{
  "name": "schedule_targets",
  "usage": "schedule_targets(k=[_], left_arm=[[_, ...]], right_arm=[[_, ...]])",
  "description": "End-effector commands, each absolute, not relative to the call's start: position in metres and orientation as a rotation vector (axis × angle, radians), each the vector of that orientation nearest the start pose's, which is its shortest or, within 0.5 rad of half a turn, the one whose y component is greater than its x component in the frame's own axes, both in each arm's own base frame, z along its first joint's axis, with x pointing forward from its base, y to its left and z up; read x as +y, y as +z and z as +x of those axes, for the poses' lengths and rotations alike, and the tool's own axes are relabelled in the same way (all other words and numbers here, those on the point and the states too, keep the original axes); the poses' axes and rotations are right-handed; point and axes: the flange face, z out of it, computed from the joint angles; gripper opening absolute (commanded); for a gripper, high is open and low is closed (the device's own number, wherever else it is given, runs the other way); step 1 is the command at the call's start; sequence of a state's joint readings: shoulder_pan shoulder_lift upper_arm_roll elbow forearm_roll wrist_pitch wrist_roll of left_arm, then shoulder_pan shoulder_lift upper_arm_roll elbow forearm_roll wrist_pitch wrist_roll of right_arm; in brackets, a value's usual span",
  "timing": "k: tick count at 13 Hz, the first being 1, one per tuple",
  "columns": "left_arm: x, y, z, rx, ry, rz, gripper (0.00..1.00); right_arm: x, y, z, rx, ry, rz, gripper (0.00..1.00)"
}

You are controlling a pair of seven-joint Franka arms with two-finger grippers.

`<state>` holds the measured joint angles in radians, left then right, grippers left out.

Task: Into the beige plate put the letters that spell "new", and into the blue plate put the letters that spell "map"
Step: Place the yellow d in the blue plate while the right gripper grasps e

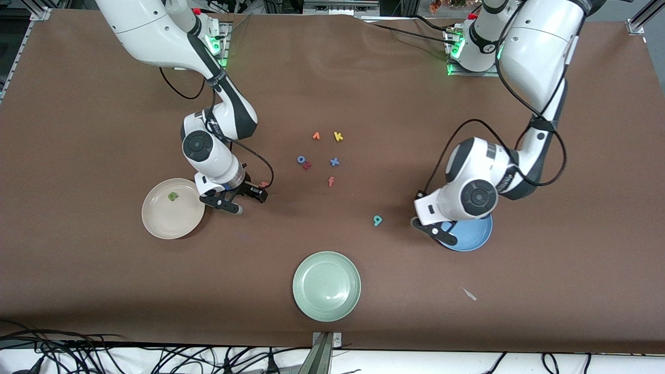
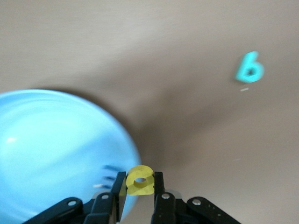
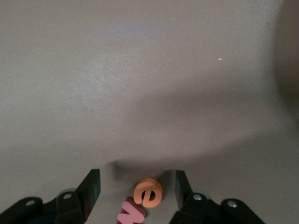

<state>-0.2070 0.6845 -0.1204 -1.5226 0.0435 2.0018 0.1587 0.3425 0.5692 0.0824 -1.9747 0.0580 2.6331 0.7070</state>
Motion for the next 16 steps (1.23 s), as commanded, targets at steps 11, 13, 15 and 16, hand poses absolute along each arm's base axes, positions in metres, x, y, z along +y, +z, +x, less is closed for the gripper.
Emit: schedule_targets(k=[11,13,15,16], left_arm=[[-0.160,0.219,0.674,0.892,0.281,-2.972,1.00],[-0.195,0.243,0.669,0.945,0.249,-2.980,1.00],[-0.225,0.252,0.659,0.922,0.237,-3.042,1.00],[-0.251,0.257,0.652,0.893,0.238,-3.121,1.00]], right_arm=[[0.254,0.166,0.549,0.519,-0.050,-2.988,0.48],[0.256,0.165,0.548,0.512,-0.048,-2.990,0.39],[0.256,0.165,0.548,0.512,-0.048,-2.990,0.31],[0.257,0.165,0.547,0.510,-0.048,-2.990,0.30]])
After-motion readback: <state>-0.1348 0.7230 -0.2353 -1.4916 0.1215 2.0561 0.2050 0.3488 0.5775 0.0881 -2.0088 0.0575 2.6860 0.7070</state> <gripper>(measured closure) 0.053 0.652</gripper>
